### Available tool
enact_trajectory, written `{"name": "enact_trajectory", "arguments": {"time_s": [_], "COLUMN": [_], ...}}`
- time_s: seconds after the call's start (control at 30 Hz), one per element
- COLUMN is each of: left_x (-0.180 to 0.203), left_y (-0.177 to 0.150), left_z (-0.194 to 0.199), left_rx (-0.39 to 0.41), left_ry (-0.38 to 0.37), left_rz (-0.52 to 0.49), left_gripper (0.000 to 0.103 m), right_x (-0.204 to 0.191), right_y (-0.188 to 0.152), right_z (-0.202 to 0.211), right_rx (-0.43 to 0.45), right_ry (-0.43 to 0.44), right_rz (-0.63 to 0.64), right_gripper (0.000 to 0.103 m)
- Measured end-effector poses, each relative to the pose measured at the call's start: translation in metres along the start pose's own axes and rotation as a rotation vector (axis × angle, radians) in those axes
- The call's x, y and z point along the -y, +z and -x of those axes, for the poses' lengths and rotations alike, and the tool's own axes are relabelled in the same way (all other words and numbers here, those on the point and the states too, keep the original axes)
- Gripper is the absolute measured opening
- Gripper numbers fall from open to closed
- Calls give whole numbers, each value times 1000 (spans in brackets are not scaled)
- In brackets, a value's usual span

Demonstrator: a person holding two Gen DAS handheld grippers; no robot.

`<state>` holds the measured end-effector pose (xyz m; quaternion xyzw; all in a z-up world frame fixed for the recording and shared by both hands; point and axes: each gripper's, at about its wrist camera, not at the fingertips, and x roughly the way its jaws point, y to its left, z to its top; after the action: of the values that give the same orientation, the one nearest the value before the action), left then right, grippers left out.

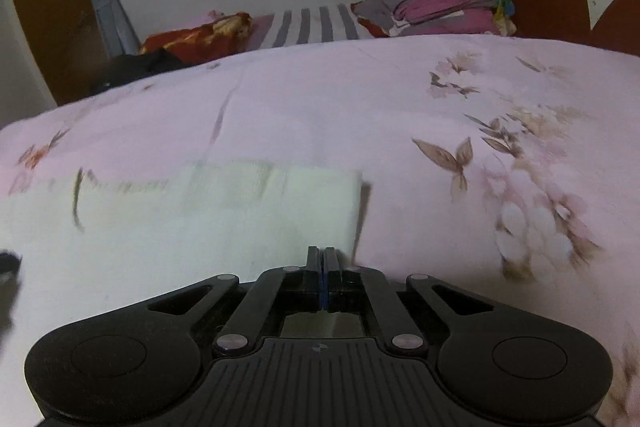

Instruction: Fold small clothes

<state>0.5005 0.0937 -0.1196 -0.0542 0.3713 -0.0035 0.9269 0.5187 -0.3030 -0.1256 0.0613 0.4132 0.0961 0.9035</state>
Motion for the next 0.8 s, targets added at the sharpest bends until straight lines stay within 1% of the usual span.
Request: {"name": "enact_trajectory", "arguments": {"time_s": [0.03,0.07,0.1,0.13,0.17,0.2,0.23,0.27,0.3,0.33,0.37,0.4,0.43,0.47,0.5,0.53,0.57,0.6,0.63,0.67,0.7,0.73,0.77,0.8], "left_x": [2,3,2,2,5,10,13,13,10,5,0,-6,-16,-25,-40,-53,-72,-87,-108,-127,-154,-173,-198,-218], "left_y": [-2,-4,-9,-14,-20,-27,-32,-37,-37,-36,-36,-38,-40,-43,-47,-49,-53,-55,-59,-62,-68,-71,-76,-80], "left_z": [11,20,29,32,32,27,20,21,25,31,38,47,57,64,75,83,93,100,108,113,120,125,132,138], "left_rx": [43,77,93,87,67,23,-12,11,17,26,50,84,110,129,148,152,155,161,165,164,163,165,169,182], "left_ry": [13,16,3,-23,-41,-21,-3,-2,-7,-12,-6,18,50,67,89,110,144,171,205,228,260,280,313,349], "left_rz": [-12,-10,22,53,57,26,6,6,42,83,103,127,154,173,197,215,240,261,295,334,401,455,533,589], "left_gripper": [33,35,35,35,35,36,36,36,35,38,51,60,73,76,76,76,75,75,72,70,69,66,64,63], "right_x": [-2,-4,-9,-15,-21,-25,-29,-31,-34,-37,-40,-40,-41,-40,-41,-42,-43,-45,-47,-48,-50,-52,-55,-57], "right_y": [-4,-11,-19,-27,-36,-46,-53,-61,-62,-61,-60,-60,-60,-61,-62,-64,-64,-66,-67,-69,-69,-68,-67,-66], "right_z": [11,26,38,47,53,54,50,48,51,55,62,68,73,78,82,87,91,95,100,105,107,109,110,110], "right_rx": [6,24,37,40,34,5,-28,-31,-23,-32,-18,4,18,22,25,28,30,42,67,90,96,99,105,108], "right_ry": [3,21,38,43,49,53,37,28,16,-2,-22,-33,-29,-24,-27,-30,-36,-51,-66,-55,-45,-41,-39,-38], "right_rz": [-15,-28,-22,-7,-3,-3,0,2,-4,-16,-29,-39,-51,-62,-70,-71,-67,-64,-60,-55,-57,-58,-57,-60], "right_gripper": [0,0,0,0,0,0,0,0,0,1,1,1,1,1,2,9,43,65,80,79,79,74,68,66]}}
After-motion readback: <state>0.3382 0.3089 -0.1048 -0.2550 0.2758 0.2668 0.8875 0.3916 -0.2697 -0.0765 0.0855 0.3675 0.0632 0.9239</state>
